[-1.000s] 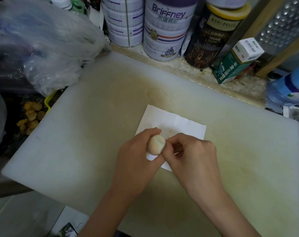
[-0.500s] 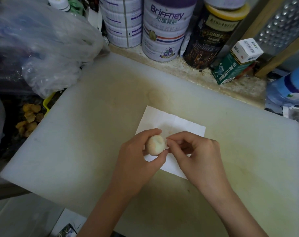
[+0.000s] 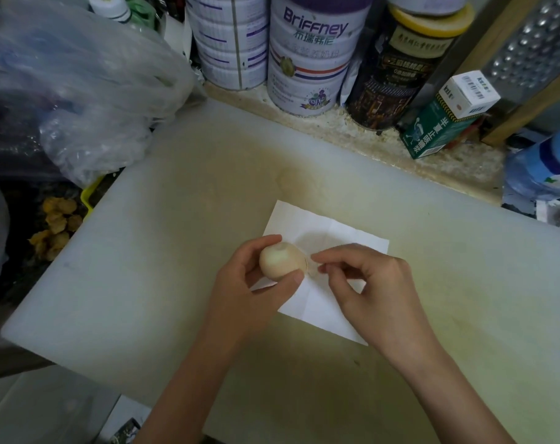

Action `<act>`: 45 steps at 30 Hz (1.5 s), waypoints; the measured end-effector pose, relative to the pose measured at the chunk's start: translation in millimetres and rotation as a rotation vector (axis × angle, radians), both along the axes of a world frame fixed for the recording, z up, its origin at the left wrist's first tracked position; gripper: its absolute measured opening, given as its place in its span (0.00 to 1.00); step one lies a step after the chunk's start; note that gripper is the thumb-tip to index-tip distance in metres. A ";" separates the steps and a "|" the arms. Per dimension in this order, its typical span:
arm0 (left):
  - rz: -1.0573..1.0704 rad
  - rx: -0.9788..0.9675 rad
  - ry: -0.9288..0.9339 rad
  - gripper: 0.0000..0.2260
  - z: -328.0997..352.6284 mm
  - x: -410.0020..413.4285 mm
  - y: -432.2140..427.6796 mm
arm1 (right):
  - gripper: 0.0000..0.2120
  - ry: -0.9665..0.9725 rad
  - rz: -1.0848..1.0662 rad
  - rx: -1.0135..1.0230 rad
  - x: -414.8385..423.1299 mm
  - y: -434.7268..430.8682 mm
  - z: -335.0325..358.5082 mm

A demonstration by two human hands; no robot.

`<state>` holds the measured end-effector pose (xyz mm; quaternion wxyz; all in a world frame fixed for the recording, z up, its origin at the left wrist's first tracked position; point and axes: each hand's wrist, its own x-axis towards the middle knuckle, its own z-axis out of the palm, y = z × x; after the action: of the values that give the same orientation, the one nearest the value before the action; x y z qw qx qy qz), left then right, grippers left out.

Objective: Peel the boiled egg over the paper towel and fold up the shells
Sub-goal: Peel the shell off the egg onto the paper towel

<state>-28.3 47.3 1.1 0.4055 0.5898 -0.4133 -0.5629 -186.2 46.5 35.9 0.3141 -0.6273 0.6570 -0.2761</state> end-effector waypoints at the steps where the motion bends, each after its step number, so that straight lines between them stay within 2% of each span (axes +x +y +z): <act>1: -0.005 -0.008 0.001 0.19 0.6 -0.3 -0.4 | 0.10 -0.008 0.012 -0.042 1.5 0.8 4.9; 4: -0.015 -0.035 0.008 0.20 3.3 -2.8 -2.0 | 0.05 -0.052 0.023 -0.101 9.5 3.3 15.0; 9: -0.052 -0.039 0.014 0.22 7.5 -4.9 -1.4 | 0.09 -0.038 0.022 -0.146 17.5 3.3 12.4; 13: -0.058 -0.022 0.019 0.25 7.8 -2.0 -1.6 | 0.07 -0.039 0.056 -0.211 15.3 1.9 10.6; 16: -0.062 -0.019 0.025 0.23 9.1 -1.0 -1.4 | 0.04 -0.105 0.047 -0.214 12.8 -0.1 11.5; 19: -0.071 -0.049 -0.003 0.19 10.4 -0.9 -1.3 | 0.04 -0.199 0.020 -0.138 10.9 -2.4 13.1; 24: -0.064 -0.096 -0.032 0.17 11.2 -2.5 -1.3 | 0.05 -0.407 -0.053 0.125 7.3 -8.3 16.0; 27: -0.065 -0.104 -0.054 0.17 10.0 -2.4 -2.5 | 0.04 -0.534 0.002 0.257 0.4 -13.7 19.5; 31: -0.050 -0.113 -0.086 0.17 9.9 -4.2 -3.9 | 0.03 -0.630 -0.027 0.309 -6.4 -15.7 19.6; 33: -0.043 -0.113 -0.086 0.17 10.1 -4.0 -4.2 | 0.03 -0.601 -0.095 0.291 -7.9 -15.3 16.5; 39: -0.012 -0.010 0.029 0.17 10.4 -5.1 -4.4 | 0.08 -0.285 -0.166 0.261 -7.3 -15.3 -8.0; 42: -0.026 0.043 0.069 0.18 11.9 -7.8 -1.1 | 0.06 -0.271 -0.154 0.233 -8.7 -16.1 -14.5; 45: -0.041 0.085 0.132 0.18 16.4 -8.7 1.5 | 0.11 -0.279 -0.081 0.098 -10.6 -10.5 -8.3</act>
<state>-37.1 48.8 17.5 0.3950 0.5594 -0.3734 -0.6258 -196.8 36.0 27.5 0.4213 -0.5399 0.6444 -0.3403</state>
